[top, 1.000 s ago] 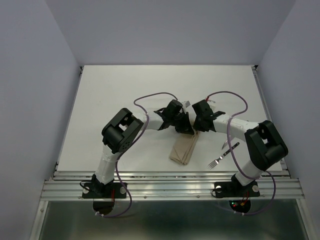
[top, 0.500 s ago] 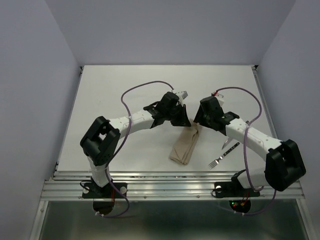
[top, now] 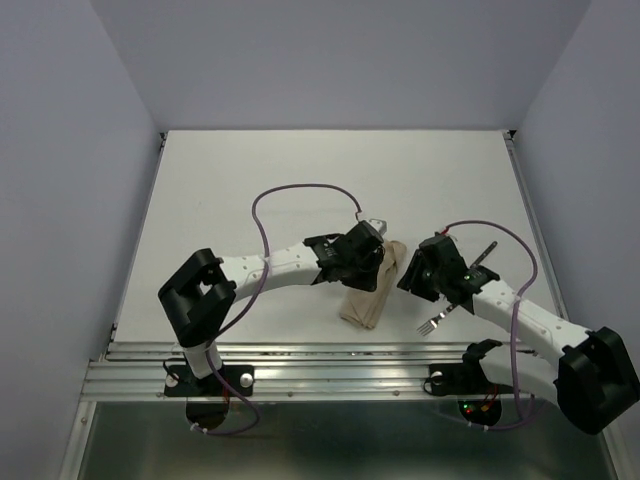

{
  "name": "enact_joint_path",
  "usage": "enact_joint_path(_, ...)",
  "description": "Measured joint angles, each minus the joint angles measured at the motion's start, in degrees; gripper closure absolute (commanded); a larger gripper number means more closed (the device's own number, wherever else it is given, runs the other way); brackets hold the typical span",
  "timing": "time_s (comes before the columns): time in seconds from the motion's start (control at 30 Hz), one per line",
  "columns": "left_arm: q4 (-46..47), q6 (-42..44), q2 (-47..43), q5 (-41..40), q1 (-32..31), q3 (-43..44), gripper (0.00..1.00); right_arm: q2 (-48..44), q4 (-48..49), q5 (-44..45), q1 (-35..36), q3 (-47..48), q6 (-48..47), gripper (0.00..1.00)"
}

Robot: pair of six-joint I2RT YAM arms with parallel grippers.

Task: Fold the napkin into a case and place the utensils inside
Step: Smooth out the smaller rectangle-folded napkin at the center of the board.

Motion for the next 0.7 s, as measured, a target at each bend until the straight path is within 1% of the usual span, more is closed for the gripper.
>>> enact_joint_path(0.1,-1.75,0.52,-0.11,-2.99,-2.6,0.0,0.56,-2.49,0.66,-3.78,0.02,-3.48,2.16,0.51)
enact_joint_path(0.17,-3.48,1.11,-0.07,-6.23,-4.83,0.04,0.54,-3.34,1.57,-5.9,0.02,-4.81,3.58,0.51)
enact_joint_path(0.27,-5.84,2.25,0.26,-10.03,-7.32,0.39,0.54,-3.65,3.8,-8.85,0.02,-6.71,5.75,0.54)
enact_joint_path(0.53,-6.47,4.61,0.96,-13.18,-10.25,0.76,0.53,-3.26,9.57,-13.64,0.15,-11.93,9.81,0.56)
enact_joint_path(0.7,-6.34,6.05,3.52,-13.77,-11.04,2.4,0.54,-1.03,14.86,-15.93,0.2,-12.87,11.61,0.56)
